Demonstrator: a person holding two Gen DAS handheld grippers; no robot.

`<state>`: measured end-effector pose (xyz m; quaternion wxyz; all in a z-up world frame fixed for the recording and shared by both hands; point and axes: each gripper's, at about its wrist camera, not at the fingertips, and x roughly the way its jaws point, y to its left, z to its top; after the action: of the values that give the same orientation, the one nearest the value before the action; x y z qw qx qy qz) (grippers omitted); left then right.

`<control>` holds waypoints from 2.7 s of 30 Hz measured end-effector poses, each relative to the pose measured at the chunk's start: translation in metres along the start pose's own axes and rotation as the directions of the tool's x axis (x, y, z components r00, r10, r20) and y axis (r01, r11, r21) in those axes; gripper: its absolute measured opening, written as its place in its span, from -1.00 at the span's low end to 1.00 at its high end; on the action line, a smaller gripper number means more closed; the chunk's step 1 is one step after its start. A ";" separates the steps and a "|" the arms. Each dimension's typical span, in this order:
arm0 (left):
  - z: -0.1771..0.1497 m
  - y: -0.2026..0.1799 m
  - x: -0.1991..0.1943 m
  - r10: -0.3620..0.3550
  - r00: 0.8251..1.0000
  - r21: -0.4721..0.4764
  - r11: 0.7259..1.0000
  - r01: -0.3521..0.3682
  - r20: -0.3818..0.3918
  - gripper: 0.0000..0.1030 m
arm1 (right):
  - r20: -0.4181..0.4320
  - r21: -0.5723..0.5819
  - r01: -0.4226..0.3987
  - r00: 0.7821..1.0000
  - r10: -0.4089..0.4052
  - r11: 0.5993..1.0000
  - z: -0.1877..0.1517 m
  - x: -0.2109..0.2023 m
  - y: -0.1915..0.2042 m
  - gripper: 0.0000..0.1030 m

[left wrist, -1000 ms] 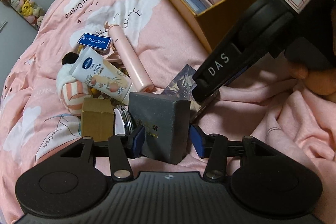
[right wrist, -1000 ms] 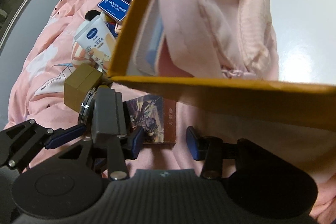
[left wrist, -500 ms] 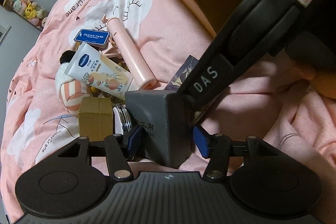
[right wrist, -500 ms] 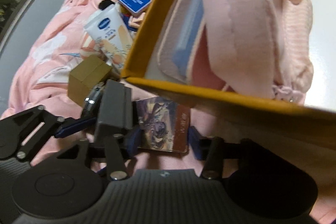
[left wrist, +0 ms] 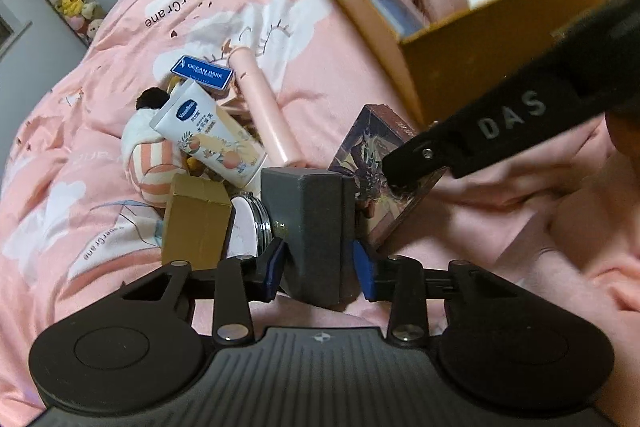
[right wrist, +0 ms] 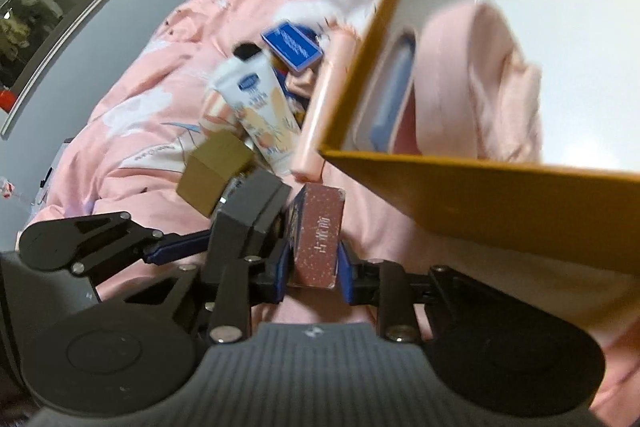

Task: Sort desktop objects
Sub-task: 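Grasp the dark grey box with the left tool while the right tool grasps the small brown box, then lift the grey box with the left tool while the right tool lifts the brown box toward the orange box, then lower the grey box into the orange box with the left tool while the right tool releases the brown box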

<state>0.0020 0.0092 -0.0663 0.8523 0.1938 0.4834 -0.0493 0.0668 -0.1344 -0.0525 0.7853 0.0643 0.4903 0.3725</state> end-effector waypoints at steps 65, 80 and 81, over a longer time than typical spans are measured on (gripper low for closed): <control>0.072 0.038 -0.098 -0.437 0.838 -0.223 0.826 0.518 0.327 -0.27 | 0.359 -0.056 0.274 0.903 -0.237 0.960 0.022 -0.196 0.019 -0.53; 0.114 0.060 -0.064 -0.404 0.844 -0.276 0.817 0.506 0.352 -0.27 | 0.305 0.042 0.424 0.857 -0.416 0.905 0.060 -0.120 -0.032 -0.53; 0.116 0.061 -0.061 -0.400 0.847 -0.281 0.818 0.502 0.349 -0.27 | 0.296 0.044 0.433 0.855 -0.426 0.900 0.060 -0.112 -0.036 -0.53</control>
<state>0.0793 0.0150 0.0551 0.8947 -0.0963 0.3935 -0.1882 0.1079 -0.2166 0.0422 0.9140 -0.0006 0.3636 0.1797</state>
